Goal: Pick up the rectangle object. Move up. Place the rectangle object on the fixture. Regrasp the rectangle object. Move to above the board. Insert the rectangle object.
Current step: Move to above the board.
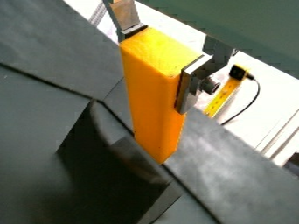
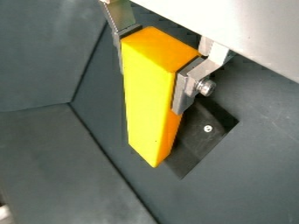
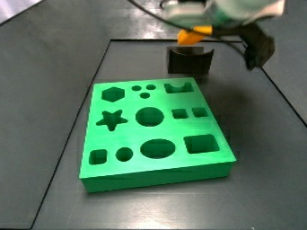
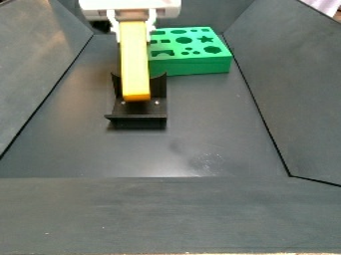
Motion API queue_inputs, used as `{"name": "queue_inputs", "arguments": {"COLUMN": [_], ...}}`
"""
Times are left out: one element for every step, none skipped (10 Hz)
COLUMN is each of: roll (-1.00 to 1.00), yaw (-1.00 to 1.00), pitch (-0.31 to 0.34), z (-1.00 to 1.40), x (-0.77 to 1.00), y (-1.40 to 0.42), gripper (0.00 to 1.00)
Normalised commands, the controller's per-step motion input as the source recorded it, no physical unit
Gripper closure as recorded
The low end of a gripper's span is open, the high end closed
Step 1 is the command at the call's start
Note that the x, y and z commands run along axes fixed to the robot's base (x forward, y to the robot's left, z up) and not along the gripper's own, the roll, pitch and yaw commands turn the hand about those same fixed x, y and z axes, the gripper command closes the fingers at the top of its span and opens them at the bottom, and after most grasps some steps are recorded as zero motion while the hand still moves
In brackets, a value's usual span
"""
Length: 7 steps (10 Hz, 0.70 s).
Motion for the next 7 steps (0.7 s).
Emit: {"name": "queue_inputs", "arguments": {"roll": [-0.02,-0.05,-0.06,-0.06,-0.06,-0.05,-0.05], "yaw": [-0.03,-0.05,-0.06,-0.06,-0.05,-0.05,-0.03], "pitch": [-0.055,-0.035,-0.013,0.000,0.027,0.050,0.071], "z": [1.00,1.00,1.00,1.00,1.00,1.00,1.00], "x": [-0.01,-0.02,-0.02,-0.03,-0.03,-0.04,-0.04], "y": [-0.01,-0.01,0.00,0.00,0.00,0.00,0.00], "gripper": [1.00,1.00,1.00,1.00,1.00,1.00,1.00]}}
